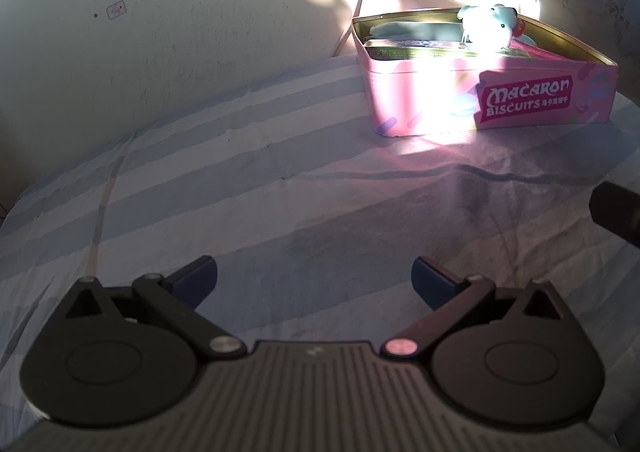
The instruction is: Organize objects
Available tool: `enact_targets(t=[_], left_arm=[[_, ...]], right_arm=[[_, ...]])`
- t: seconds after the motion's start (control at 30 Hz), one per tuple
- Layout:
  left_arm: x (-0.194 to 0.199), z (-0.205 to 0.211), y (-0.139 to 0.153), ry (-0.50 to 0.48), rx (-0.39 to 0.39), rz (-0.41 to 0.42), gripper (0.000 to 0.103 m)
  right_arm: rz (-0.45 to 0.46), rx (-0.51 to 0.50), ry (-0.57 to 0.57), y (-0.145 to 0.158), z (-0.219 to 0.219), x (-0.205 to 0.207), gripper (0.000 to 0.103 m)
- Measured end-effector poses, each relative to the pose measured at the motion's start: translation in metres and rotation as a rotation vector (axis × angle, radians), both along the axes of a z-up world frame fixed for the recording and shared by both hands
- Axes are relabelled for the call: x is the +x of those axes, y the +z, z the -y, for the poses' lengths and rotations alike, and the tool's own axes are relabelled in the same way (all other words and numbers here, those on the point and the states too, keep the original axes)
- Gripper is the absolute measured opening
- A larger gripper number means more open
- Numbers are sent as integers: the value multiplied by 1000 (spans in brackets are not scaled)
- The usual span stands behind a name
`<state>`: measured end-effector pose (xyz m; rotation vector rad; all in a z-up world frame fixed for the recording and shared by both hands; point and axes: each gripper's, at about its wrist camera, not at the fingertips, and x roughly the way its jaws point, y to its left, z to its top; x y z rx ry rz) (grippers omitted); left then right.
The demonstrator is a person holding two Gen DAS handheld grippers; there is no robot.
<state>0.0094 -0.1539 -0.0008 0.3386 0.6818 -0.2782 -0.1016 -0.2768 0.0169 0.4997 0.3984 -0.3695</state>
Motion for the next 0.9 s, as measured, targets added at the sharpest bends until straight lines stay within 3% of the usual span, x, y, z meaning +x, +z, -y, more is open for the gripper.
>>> enact_targets(t=[0.9], left_arm=[[2, 3, -3, 9, 7, -38, 103]], right_arm=[[-3, 3, 4, -2, 2, 0, 103]])
